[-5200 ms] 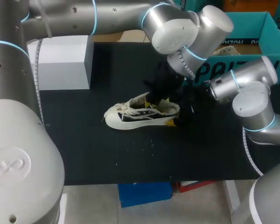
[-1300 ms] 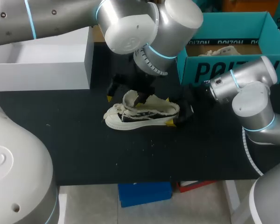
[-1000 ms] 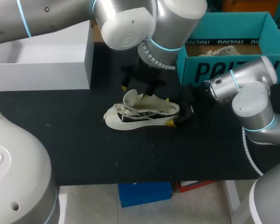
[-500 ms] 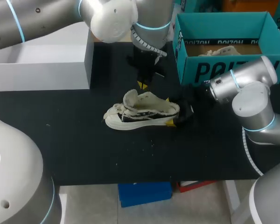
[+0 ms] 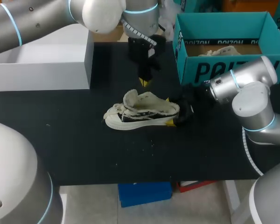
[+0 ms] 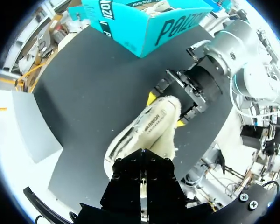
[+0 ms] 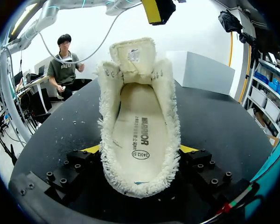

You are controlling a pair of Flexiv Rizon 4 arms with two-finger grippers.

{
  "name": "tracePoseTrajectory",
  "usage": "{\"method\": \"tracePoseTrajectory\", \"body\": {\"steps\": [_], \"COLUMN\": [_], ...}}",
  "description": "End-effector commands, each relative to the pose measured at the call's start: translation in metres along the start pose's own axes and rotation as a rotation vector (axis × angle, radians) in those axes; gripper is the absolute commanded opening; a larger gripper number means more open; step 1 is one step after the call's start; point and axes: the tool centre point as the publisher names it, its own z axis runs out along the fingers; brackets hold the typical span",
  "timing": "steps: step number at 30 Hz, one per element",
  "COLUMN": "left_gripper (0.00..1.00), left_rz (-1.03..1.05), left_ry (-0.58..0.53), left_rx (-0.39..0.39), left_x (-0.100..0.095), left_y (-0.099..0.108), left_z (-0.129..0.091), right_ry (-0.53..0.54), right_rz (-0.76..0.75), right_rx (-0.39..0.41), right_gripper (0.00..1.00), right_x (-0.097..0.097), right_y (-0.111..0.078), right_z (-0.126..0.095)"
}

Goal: Take the shoe out of the shoebox, open the shoe tongue, remove and reinsert the insole, then place the shoe into the shoebox

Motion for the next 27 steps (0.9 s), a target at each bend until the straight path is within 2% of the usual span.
{"method": "tracePoseTrajectory", "body": {"steps": [1, 2, 3, 17, 18, 21, 23, 25, 27], "left_gripper": [0.0, 0.0, 0.0, 0.0, 0.0, 0.0, 0.0, 0.0, 0.0], "left_rz": [0.551, 0.612, 0.587, 0.587, 0.579, 0.653, 0.643, 0.665, 0.655], "left_ry": [0.235, 0.269, 0.257, 0.257, 0.235, 0.262, 0.237, 0.274, 0.251], "left_rx": [0.078, 0.057, 0.035, 0.035, -0.014, -0.013, -0.06, -0.028, -0.041], "left_x": [0.003, 0.006, 0.007, 0.007, 0.006, 0.007, 0.009, 0.009, 0.009], "left_y": [-0.001, 0.0, -0.001, -0.001, -0.003, -0.005, -0.006, -0.006, -0.006], "left_z": [-0.001, -0.001, 0.0, 0.0, 0.005, 0.013, 0.02, 0.024, 0.026], "right_ry": [-0.002, -0.002, -0.002, -0.002, -0.002, -0.002, -0.002, -0.002, -0.002], "right_rz": [0.001, 0.001, 0.001, 0.001, 0.001, 0.001, 0.001, 0.001, 0.001], "right_rx": [0.001, 0.001, 0.001, 0.001, 0.001, 0.001, 0.001, 0.001, 0.001], "right_gripper": [0.0, 0.0, 0.0, 0.0, 0.0, 0.0, 0.0, 0.0, 0.0], "right_x": [-0.001, -0.001, -0.001, -0.001, -0.001, -0.001, -0.001, -0.001, -0.001], "right_y": [-0.002, -0.002, -0.002, -0.002, -0.002, -0.002, -0.002, -0.002, -0.002], "right_z": [0.001, 0.001, 0.001, 0.001, 0.001, 0.001, 0.001, 0.001, 0.001]}}
